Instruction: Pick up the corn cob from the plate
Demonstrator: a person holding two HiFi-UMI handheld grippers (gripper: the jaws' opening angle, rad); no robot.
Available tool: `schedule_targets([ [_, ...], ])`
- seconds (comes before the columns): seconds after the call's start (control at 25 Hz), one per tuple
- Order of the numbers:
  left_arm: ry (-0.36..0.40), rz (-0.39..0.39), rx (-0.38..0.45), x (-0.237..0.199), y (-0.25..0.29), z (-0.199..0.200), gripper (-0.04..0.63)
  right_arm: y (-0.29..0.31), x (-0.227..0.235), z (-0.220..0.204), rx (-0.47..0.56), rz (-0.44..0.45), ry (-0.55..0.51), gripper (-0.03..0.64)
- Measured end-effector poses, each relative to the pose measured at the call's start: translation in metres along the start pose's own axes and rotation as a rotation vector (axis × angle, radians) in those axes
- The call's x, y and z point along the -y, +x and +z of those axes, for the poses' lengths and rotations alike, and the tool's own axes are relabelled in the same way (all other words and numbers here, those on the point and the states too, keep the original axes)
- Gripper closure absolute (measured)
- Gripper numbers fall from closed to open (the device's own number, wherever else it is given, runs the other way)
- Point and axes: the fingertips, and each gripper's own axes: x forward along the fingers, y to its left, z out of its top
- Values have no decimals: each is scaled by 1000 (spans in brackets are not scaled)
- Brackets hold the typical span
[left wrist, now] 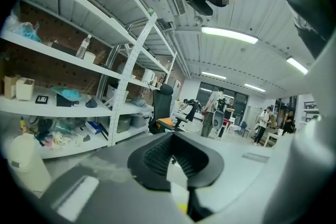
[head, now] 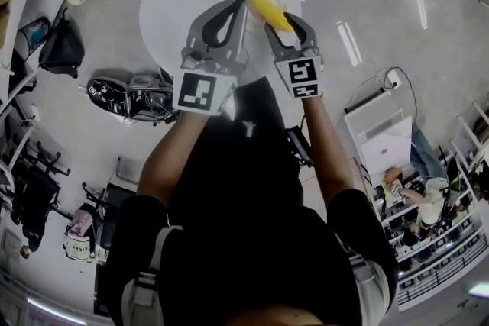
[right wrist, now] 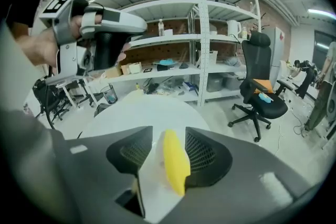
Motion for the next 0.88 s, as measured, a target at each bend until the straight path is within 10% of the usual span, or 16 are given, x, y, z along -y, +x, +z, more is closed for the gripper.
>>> schedule_targets([
  [0.88,-43,30,-41,-25,20,-26,595,73,-1,-58,-273,166,-207,302],
])
